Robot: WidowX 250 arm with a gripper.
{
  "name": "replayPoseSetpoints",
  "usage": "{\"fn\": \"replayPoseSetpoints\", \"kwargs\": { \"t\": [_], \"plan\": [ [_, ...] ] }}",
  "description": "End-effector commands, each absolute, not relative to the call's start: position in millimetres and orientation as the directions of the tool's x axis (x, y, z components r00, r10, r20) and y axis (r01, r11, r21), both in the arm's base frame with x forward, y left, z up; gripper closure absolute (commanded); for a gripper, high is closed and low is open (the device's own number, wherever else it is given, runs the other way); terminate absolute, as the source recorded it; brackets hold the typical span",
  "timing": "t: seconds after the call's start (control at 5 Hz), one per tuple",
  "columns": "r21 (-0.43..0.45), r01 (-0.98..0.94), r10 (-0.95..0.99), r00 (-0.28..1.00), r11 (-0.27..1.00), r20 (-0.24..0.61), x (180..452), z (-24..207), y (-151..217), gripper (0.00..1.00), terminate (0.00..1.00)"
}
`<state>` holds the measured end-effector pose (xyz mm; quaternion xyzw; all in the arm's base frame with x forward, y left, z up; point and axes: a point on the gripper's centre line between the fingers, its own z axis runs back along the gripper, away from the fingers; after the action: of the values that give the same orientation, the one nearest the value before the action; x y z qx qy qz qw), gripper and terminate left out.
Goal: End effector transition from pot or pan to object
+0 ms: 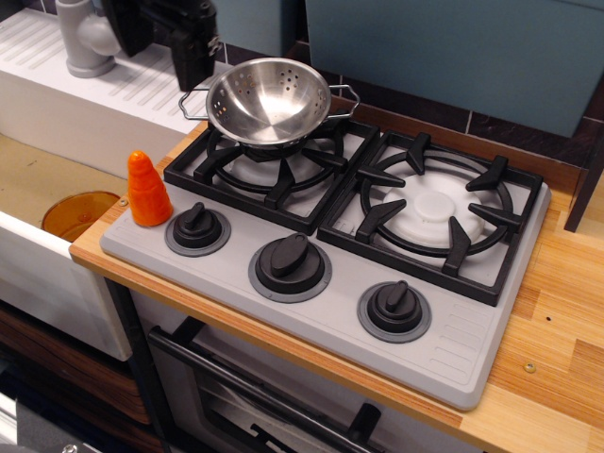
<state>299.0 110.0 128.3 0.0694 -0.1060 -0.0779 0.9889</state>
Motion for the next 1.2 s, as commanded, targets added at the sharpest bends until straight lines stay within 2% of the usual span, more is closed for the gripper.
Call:
{"fn": "replayPoseSetpoints", "kwargs": {
  "t": [0.0,0.4,1.0],
  "plan": [
    [0.163,0.073,-0.117,0.951,0.984,0.286,293,127,117,0.0,0.0],
    [0.138,0.037,-0.078,0.948,0.99,0.308,265,108,111,0.0,0.0],
    [0.133,0.008,-0.055,0.935,0.991,0.351,254,95,101,0.0,0.0]
  ]
}}
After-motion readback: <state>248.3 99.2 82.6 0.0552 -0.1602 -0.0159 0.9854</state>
